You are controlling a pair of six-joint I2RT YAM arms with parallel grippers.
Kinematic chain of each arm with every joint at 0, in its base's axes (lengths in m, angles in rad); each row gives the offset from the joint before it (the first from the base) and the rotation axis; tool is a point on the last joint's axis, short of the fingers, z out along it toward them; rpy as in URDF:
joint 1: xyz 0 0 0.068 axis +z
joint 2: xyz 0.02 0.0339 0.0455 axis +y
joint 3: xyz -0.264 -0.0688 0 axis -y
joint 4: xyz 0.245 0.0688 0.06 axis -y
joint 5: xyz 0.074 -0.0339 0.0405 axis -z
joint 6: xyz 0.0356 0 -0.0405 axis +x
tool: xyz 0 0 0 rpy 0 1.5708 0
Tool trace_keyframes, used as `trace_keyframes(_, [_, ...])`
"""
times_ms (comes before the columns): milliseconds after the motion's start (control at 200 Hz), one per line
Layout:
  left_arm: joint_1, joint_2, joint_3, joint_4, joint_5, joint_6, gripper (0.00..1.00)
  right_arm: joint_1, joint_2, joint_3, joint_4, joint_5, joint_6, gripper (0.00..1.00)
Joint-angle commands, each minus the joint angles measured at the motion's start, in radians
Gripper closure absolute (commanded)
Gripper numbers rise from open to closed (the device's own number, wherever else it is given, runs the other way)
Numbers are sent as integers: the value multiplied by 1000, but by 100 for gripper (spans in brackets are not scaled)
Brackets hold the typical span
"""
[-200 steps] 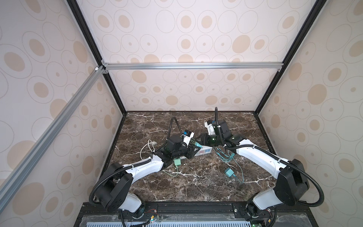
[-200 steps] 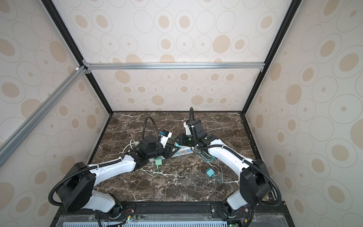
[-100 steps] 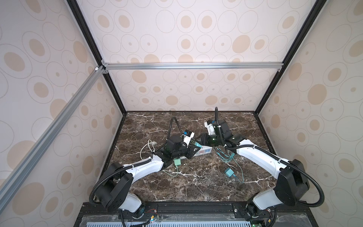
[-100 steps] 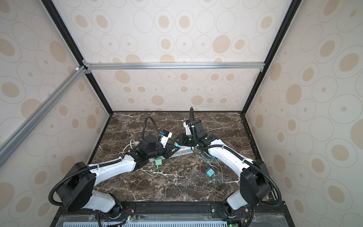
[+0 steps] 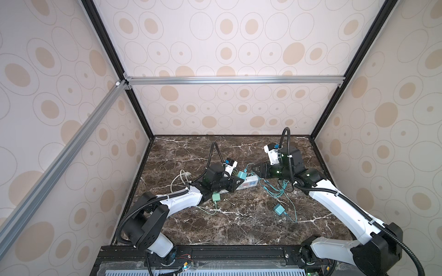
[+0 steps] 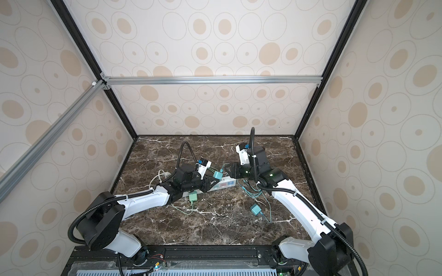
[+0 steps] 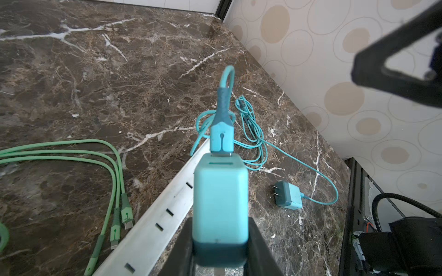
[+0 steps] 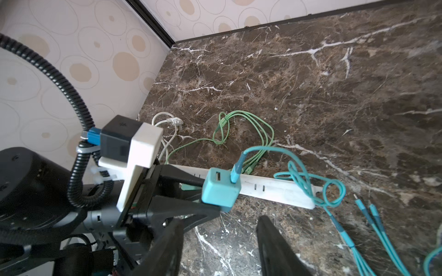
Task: Insert plugs into power strip
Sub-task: Pass the plug, then turn over the socket at the center of the table.
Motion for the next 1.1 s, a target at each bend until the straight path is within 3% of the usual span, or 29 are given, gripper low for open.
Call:
trace_keyframes(0, [51, 6, 90, -8, 19, -13, 87, 1, 38, -62, -44, -39, -89, 59])
trace_keyframes(120, [122, 28, 153, -24, 83, -9, 87, 5, 89, -98, 10, -91, -90, 71])
trace_keyframes(245, [172, 70, 229, -57, 131, 15, 87, 7, 156, -111, 60, -66, -95, 73])
trace_keyframes(610, [210, 110, 285, -49, 173, 7, 87, 27, 393, 3, 113, 5, -136, 70])
trace_keyframes(1090, [220, 68, 239, -48, 167, 9, 87, 26, 503, 126, 130, 33, -153, 66])
